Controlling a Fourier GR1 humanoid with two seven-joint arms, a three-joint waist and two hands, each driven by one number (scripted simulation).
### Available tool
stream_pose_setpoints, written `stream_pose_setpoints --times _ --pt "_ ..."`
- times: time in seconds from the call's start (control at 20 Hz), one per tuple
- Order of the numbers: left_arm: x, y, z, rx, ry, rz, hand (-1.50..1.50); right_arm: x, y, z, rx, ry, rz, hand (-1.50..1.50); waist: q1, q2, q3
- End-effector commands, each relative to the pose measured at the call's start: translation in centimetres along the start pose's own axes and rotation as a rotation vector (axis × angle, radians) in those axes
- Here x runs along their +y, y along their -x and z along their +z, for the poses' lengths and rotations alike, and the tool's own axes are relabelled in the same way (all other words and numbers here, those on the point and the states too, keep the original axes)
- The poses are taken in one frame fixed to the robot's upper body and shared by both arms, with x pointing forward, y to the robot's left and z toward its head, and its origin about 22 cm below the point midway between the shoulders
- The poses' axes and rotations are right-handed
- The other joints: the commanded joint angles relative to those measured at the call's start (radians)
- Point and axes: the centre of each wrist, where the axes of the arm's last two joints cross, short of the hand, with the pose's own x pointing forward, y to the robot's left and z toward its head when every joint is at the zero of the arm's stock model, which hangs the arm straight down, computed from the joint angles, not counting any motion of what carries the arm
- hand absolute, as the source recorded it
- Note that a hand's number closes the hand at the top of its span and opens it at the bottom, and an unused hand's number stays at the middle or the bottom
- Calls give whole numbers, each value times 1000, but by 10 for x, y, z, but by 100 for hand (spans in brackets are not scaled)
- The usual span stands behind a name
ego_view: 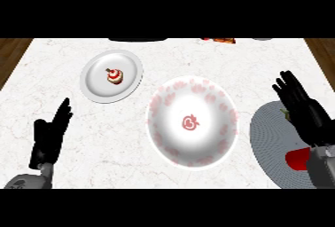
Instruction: Pick the can from the placemat and place it in the bowl
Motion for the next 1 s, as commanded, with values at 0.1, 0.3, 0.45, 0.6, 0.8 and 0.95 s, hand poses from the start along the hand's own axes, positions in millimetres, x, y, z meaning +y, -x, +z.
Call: stream_pose_setpoints --times 0.1,0.3,0.45,0.6,0.8,0.95 --pt "13 -34 -12 -144 -50 -5 0 -24 -67 -14 -286 -357 78 150 -8 -16 -8" --pt "13 -46 -13 -189 -45 6 0 -56 -168 -13 -319 -385 698 150 -42 -56 -38" --pt "26 -58 -11 -245 -59 49 0 -123 -120 30 -142 -263 717 -150 -43 -11 -4" --pt "28 -69 -8 -231 -61 66 0 -147 -94 75 -278 -325 692 -150 -51 -16 -4" --pt "24 -68 -2 -233 -38 54 0 -175 -72 120 -292 -394 758 -150 -25 -12 -7" --pt "31 -81 -4 -249 -31 48 0 -201 -83 140 -267 -328 785 -150 -14 -10 -9"
